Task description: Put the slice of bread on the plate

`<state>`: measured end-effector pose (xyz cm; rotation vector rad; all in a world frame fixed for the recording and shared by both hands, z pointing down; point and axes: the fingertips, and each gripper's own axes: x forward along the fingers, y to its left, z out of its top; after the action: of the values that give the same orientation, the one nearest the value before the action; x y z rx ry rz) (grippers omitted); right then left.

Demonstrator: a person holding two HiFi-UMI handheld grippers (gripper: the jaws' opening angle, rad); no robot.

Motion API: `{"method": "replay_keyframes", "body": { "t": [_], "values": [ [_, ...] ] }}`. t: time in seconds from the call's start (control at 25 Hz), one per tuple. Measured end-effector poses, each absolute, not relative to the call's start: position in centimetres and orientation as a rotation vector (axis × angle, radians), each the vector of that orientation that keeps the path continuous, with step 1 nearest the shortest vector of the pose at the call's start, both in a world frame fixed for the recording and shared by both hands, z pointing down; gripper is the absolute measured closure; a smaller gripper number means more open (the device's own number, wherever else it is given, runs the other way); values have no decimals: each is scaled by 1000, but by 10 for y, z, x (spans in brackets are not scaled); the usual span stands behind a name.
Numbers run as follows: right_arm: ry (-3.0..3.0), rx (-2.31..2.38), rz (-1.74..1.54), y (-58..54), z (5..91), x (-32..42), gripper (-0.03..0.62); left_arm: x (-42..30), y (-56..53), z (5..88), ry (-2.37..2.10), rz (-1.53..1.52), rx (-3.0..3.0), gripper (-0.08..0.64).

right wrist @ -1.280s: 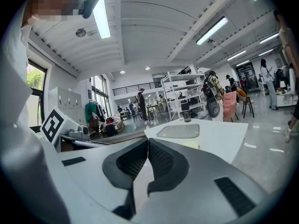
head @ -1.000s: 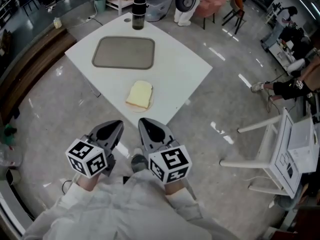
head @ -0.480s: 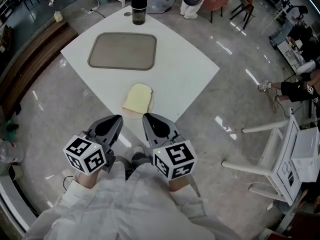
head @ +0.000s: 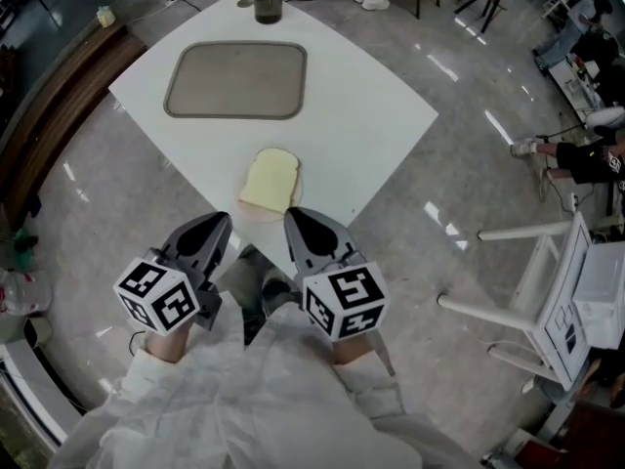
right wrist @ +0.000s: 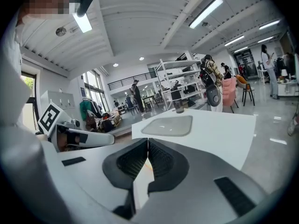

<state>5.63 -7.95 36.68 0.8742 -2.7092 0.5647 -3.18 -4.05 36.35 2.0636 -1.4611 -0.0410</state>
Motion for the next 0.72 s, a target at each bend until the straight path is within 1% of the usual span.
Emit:
{"method": "replay_keyframes", "body": {
  "t": [0.44, 0.72],
  "values": [
    [-2626, 990, 610, -102, 378, 40, 578, -67, -74, 373, -1410, 8, 2057, 551],
    [-2533, 1114, 619, -119, 392, 46, 578, -89, -90, 406, -1320, 79, 1996, 551]
  ]
}}
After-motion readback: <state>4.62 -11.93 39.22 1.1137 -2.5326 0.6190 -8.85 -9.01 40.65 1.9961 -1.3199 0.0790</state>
